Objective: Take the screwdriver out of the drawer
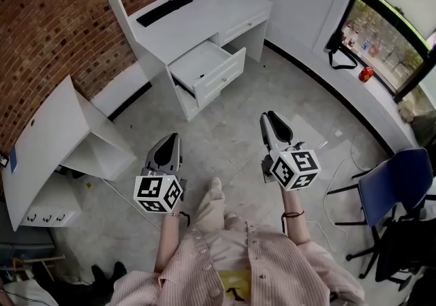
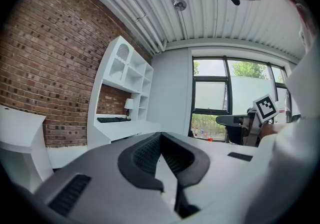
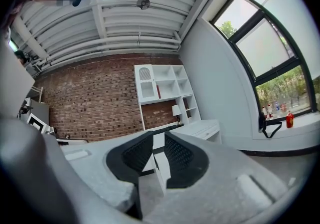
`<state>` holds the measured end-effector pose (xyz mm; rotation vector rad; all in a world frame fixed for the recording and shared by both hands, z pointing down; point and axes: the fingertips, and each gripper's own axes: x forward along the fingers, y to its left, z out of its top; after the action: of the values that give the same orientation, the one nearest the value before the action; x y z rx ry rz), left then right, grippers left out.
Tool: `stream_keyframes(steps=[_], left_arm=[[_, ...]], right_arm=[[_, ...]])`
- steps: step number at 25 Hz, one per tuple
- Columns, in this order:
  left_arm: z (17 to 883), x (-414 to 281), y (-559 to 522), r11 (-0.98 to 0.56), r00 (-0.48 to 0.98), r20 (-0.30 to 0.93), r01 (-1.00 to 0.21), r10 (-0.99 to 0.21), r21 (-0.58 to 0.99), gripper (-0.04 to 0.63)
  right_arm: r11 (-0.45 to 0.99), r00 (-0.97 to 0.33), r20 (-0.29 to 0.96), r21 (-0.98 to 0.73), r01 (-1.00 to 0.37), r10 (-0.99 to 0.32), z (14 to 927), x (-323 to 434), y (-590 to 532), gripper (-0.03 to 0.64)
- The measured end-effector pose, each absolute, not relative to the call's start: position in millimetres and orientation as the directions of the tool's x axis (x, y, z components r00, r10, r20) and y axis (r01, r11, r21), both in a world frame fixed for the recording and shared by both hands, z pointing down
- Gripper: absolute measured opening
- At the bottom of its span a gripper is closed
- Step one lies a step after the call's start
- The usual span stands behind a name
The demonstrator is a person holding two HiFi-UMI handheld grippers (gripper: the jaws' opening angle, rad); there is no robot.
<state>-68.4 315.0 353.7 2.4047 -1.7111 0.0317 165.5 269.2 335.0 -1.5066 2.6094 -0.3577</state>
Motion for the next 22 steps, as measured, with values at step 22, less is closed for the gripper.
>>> stream_keyframes(steps=[22], left_arm=[[379.8, -119.5, 89.0, -0.379, 0.407, 0.165, -0.908, -0.898, 0.176, -0.002]], right_arm=[[0.407, -0.442, 0.077, -0.276, -0.871, -0.894, 367.5, 110.4, 59.6, 0.102]])
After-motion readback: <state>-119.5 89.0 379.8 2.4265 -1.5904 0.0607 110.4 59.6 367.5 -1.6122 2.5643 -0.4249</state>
